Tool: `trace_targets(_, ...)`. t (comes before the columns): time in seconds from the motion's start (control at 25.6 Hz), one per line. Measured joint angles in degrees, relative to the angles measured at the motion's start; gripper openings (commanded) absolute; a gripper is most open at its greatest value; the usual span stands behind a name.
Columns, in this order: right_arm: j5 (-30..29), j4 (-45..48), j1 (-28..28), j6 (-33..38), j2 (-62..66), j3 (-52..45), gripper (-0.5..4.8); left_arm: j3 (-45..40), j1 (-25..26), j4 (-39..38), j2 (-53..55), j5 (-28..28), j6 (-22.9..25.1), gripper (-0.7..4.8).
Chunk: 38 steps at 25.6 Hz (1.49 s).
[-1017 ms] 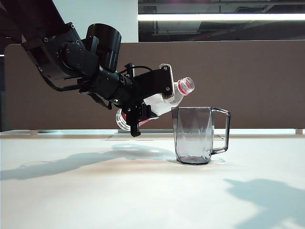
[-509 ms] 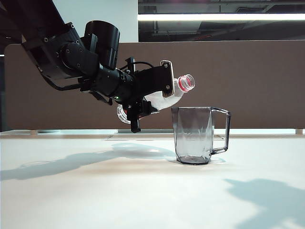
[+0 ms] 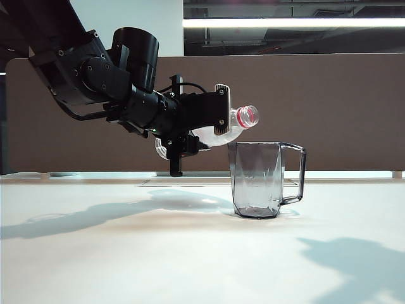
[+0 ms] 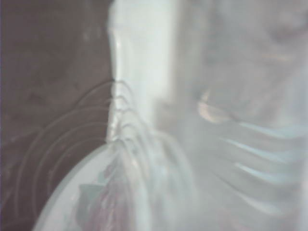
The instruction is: Pick up the mineral water bottle with the left hand on the table and pour water into the mug until it's half full.
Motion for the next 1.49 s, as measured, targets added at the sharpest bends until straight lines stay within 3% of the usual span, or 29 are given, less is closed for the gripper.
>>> trace_targets(0.94, -0.5, 0.0, 0.0, 0.0, 0.0, 0.0, -0.02, 0.0, 0.0, 0.6, 0.6, 0.0, 6.7, 1.74)
trace_targets(1.49, -0.5, 0.0, 0.0, 0.0, 0.0, 0.0, -0.02, 0.0, 0.0, 0.7, 0.6, 0.0, 7.6, 1.74)
